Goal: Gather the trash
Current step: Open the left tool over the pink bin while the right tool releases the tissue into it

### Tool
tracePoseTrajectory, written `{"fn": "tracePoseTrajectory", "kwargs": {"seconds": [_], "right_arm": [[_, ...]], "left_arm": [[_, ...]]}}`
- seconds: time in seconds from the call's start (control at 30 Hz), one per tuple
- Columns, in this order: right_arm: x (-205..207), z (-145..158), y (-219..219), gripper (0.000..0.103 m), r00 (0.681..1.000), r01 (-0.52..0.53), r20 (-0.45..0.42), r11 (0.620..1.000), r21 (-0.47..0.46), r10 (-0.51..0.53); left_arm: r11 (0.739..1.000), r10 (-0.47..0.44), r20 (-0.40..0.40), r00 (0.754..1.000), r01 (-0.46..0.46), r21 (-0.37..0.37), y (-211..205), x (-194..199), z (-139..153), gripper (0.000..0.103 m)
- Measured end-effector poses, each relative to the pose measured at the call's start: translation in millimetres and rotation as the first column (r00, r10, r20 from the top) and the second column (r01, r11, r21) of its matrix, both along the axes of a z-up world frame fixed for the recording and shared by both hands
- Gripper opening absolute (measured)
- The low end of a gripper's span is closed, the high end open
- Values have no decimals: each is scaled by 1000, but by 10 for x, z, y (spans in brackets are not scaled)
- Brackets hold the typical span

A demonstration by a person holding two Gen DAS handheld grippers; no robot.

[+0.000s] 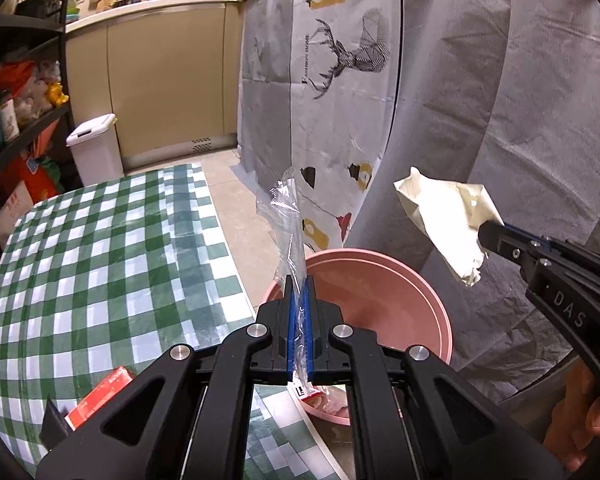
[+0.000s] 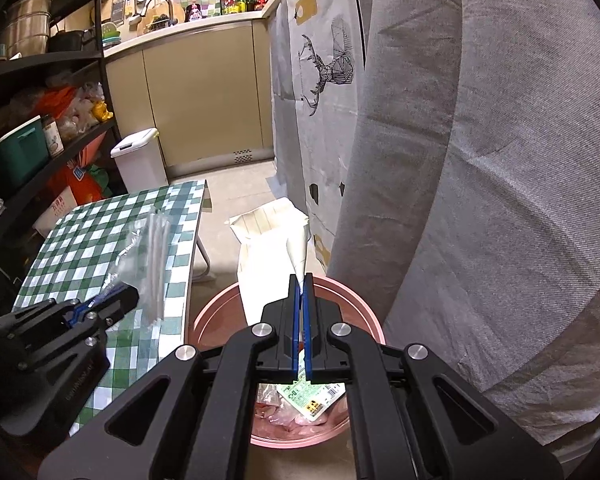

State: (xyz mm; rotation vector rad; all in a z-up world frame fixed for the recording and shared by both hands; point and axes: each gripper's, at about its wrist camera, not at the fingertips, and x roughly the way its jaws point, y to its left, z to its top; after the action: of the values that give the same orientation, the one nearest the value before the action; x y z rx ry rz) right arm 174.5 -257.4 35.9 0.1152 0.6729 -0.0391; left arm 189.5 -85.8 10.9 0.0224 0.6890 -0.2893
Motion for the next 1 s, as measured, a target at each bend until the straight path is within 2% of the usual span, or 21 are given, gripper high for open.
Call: {"fn": "tracePoseTrajectory", "kwargs": {"seconds": [0.17, 0.23, 0.27, 0.3, 0.33, 0.37, 0.4, 0.73, 1.0], "right_arm": [[49, -51, -14, 5, 1000, -7, -25, 1000, -3, 7], [56, -66, -31, 6, 1000, 2, -30, 1000, -5, -2], [62, -68, -50, 7, 999, 9, -34, 1000, -4, -9], [68, -72, -70, 15, 999, 16, -37, 1000, 0, -16], [70, -74, -86, 34, 999, 25, -39, 1000, 2, -25], [63, -73, -110, 43, 999, 40, -36, 999, 5, -40], [57, -67, -128, 46, 998, 47, -31, 999, 8, -46], [-17, 40, -100, 46, 999, 33, 36, 999, 27, -34], [-117, 120, 126, 46, 996, -34, 88, 999, 13, 33]], "left_arm": [[1000, -20, -4, 1000, 20, 17, -72, 7, -65, 4], [999, -40, -21, 999, 40, 2, -88, 24, -82, 4], [999, -47, -27, 999, 47, -2, -94, 32, -93, 11], [999, -49, -31, 998, 49, 2, -100, 36, -99, 26], [999, -45, -25, 999, 45, 6, -94, 28, -97, 32], [999, -43, -17, 999, 43, 5, -91, 20, -94, 38], [999, -44, -12, 999, 44, 4, -77, 8, -92, 38], [999, -34, 18, 999, 34, -3, 72, -59, -18, 38], [1000, -7, 73, 997, 7, -9, 339, -192, 106, 36]]}}
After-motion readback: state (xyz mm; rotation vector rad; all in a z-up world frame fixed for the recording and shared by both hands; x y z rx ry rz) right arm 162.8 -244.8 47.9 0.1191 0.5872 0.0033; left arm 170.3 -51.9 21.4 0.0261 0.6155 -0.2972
